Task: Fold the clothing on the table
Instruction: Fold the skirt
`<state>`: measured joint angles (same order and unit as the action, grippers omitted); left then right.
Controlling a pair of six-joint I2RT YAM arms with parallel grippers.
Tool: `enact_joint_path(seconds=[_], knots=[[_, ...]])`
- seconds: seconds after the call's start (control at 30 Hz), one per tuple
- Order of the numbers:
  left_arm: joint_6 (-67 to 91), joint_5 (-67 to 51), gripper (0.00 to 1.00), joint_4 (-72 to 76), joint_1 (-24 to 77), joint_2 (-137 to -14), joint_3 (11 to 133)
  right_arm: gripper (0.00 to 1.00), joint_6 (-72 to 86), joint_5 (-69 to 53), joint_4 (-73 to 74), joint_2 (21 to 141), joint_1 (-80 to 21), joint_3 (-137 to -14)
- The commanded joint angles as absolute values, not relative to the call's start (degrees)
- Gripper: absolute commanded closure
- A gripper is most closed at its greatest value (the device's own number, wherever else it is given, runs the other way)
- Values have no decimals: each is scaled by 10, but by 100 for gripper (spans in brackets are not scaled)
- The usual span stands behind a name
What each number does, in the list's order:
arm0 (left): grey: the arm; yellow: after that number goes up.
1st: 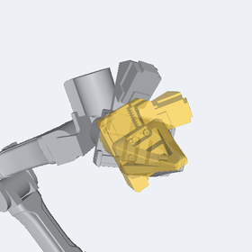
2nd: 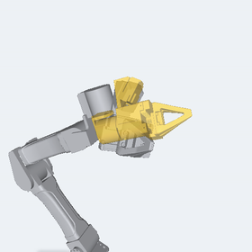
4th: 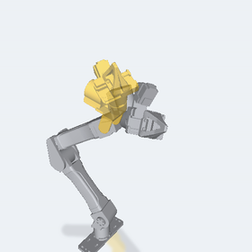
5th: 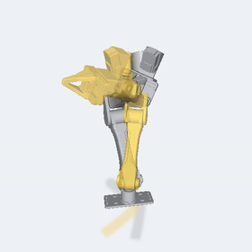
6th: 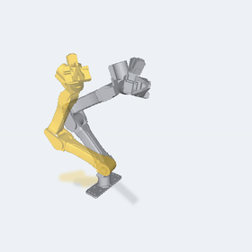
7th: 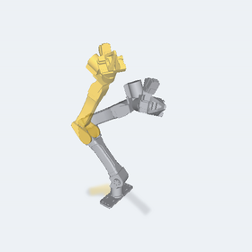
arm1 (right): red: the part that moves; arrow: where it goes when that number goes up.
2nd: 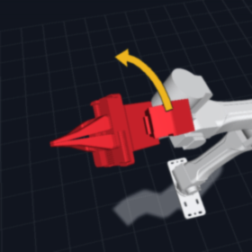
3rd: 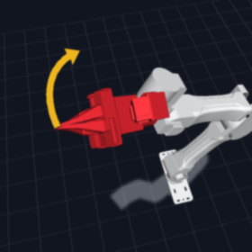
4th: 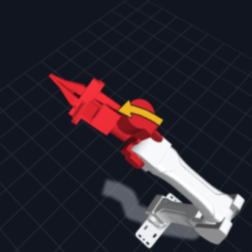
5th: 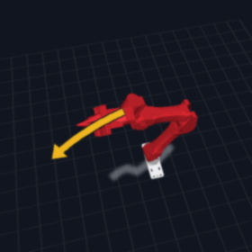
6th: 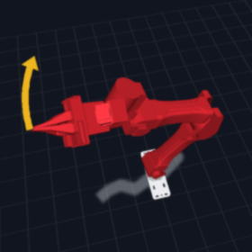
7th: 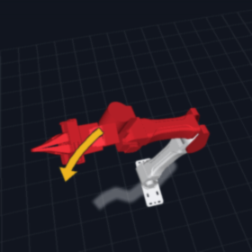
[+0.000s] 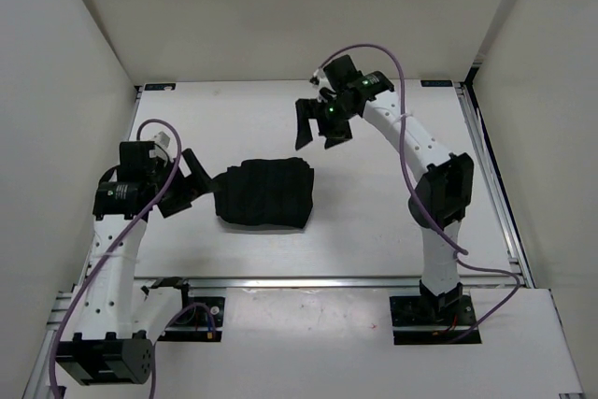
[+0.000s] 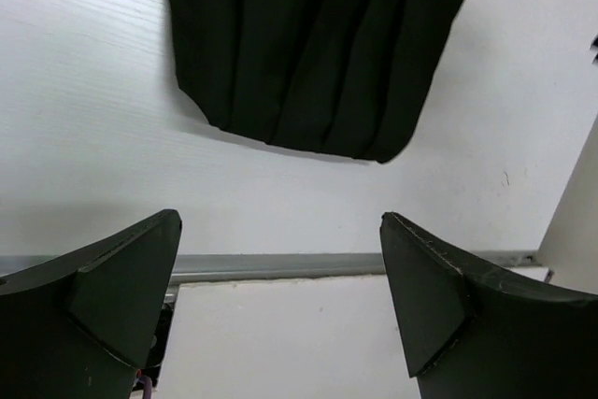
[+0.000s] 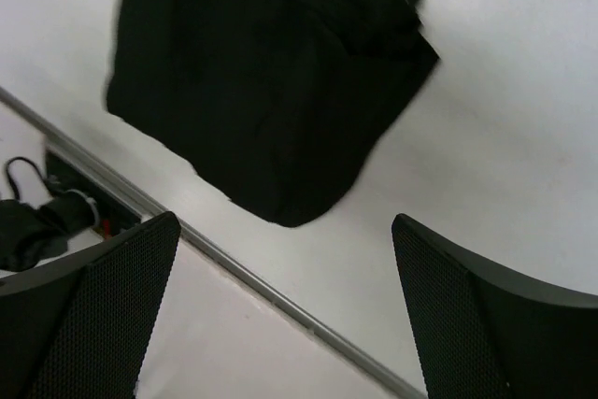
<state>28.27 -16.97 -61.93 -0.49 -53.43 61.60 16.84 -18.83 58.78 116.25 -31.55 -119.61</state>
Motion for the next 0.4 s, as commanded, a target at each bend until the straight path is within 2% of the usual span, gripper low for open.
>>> enact_joint_path(seconds=[0.0, 0.2, 0.37], knots=[[286, -129, 2, -619, -13, -527, 629, 1, 156, -130, 622, 1096, -301, -1164], [291, -132, 1, -614, -39, -505, 621, 1, 147, -170, 585, 1023, -260, -1100], [286, -126, 1, -622, -43, -492, 612, 1, 141, -173, 584, 1009, -256, -1070]])
